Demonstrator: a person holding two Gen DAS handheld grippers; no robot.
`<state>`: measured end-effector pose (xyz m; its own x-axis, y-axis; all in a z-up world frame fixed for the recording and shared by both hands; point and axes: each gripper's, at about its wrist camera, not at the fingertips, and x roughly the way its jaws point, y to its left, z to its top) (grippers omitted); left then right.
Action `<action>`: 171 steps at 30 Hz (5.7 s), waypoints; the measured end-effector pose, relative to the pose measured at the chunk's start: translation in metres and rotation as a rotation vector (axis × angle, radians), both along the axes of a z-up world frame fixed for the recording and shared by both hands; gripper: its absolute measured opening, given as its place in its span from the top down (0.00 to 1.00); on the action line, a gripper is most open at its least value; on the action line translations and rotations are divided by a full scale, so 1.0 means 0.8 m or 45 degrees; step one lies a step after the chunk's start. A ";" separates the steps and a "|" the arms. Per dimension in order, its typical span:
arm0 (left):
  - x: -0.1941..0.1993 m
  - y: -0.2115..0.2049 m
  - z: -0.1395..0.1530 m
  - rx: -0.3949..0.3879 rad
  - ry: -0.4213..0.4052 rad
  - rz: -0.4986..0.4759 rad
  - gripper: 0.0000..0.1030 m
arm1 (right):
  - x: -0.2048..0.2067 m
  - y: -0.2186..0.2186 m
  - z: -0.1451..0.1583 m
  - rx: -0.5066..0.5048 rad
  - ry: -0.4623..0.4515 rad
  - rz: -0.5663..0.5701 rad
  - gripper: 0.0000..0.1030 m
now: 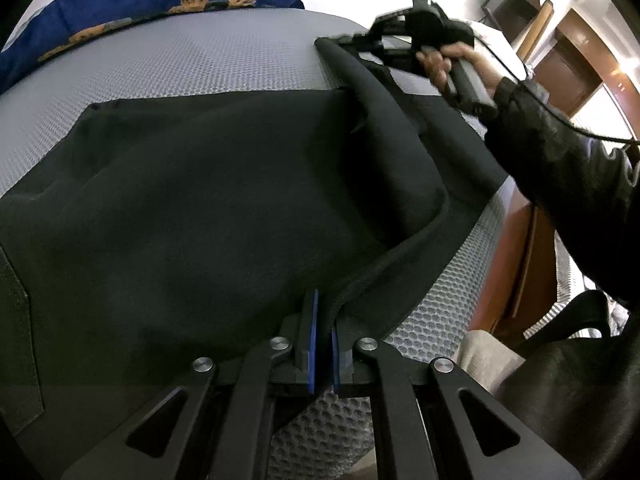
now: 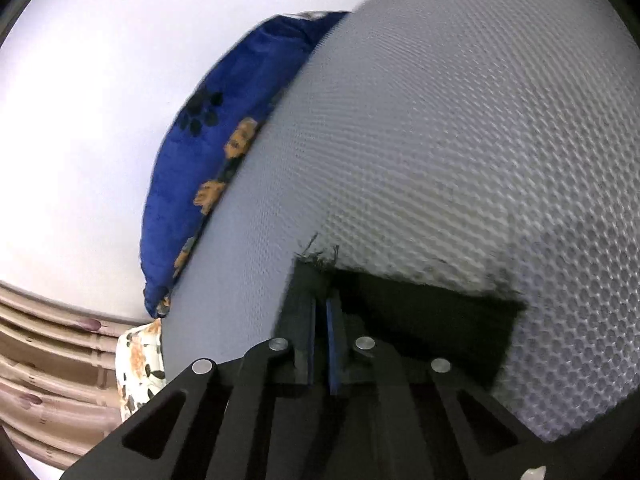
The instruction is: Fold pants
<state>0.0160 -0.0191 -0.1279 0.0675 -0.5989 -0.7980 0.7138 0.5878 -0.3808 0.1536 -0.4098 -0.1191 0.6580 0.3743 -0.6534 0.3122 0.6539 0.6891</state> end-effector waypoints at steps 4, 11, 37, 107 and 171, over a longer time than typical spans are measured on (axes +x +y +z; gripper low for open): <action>-0.006 0.003 0.001 -0.017 -0.013 0.001 0.95 | 0.015 0.019 0.066 -0.037 -0.113 0.029 0.95; -0.013 0.018 0.012 -0.071 -0.053 0.037 0.96 | 0.010 0.050 0.184 -0.094 -0.336 0.061 0.95; -0.011 0.001 -0.001 0.000 -0.106 -0.049 0.95 | -0.404 -0.090 0.000 -0.016 0.090 -0.636 0.89; 0.081 0.051 0.011 0.040 0.029 0.509 0.45 | -0.193 -0.153 -0.023 -0.259 0.109 0.070 0.80; 0.087 0.256 -0.001 0.010 -0.288 0.728 0.45 | 0.056 0.437 -0.044 -0.514 0.049 1.148 0.94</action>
